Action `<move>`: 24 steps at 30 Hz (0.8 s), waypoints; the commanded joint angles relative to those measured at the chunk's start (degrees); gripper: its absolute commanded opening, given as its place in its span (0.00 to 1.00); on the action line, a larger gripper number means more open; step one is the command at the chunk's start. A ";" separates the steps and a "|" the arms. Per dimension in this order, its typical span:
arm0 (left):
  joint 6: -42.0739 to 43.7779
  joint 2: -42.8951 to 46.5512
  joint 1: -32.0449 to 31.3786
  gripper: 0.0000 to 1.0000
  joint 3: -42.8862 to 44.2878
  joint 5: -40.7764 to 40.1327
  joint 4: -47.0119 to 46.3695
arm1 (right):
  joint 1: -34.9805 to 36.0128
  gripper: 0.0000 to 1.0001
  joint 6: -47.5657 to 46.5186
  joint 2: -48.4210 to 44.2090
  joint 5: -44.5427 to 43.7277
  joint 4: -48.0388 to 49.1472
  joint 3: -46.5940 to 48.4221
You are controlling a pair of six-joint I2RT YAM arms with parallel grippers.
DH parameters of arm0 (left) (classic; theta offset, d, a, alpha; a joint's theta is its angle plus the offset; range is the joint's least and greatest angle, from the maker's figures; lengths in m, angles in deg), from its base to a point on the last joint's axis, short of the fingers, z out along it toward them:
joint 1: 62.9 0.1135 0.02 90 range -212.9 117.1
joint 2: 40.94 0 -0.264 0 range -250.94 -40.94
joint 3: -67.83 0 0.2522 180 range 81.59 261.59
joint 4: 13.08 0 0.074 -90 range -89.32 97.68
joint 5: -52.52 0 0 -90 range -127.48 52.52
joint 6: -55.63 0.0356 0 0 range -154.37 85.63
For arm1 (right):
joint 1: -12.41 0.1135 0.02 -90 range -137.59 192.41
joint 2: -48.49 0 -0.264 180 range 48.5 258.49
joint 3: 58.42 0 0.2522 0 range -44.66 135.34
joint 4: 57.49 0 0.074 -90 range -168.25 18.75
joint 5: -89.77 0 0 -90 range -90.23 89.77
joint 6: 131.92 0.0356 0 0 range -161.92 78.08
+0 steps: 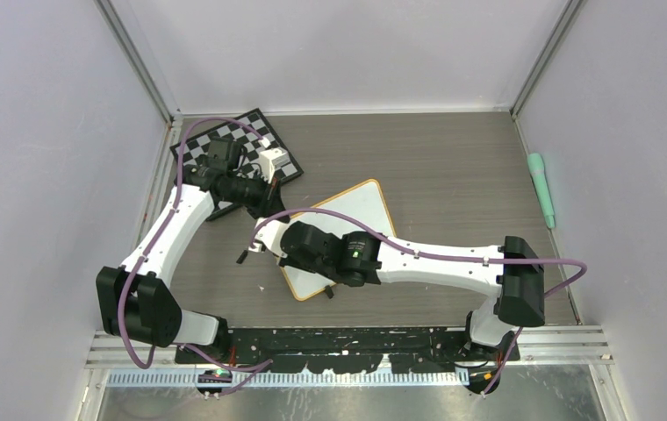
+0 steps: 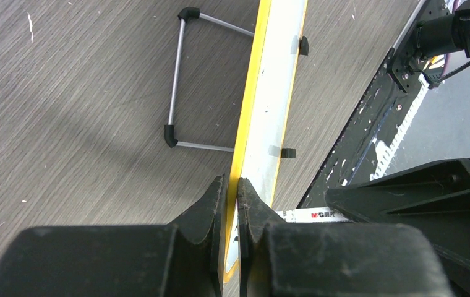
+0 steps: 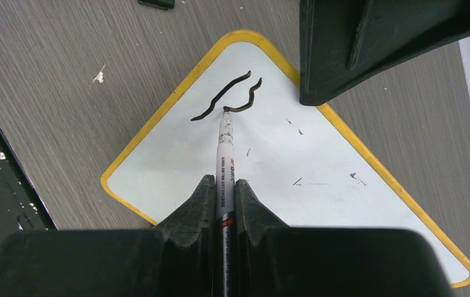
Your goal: Write a sentence on the whiteboard
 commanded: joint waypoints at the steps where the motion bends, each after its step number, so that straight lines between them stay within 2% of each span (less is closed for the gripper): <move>1: 0.39 -1.21 -1.35 0.00 0.30 -0.84 1.35 | 0.32 0.00 -0.31 -0.15 -1.42 1.10 1.33; 17: 0.40 -1.44 -1.36 0.00 0.55 -1.01 1.49 | -0.17 0.00 -0.43 -3.97 -2.78 -0.67 -4.40; 24: 0.34 -1.37 -1.36 0.00 0.47 -1.02 1.57 | -0.17 0.00 0.36 -6.29 -0.13 -1.60 -1.91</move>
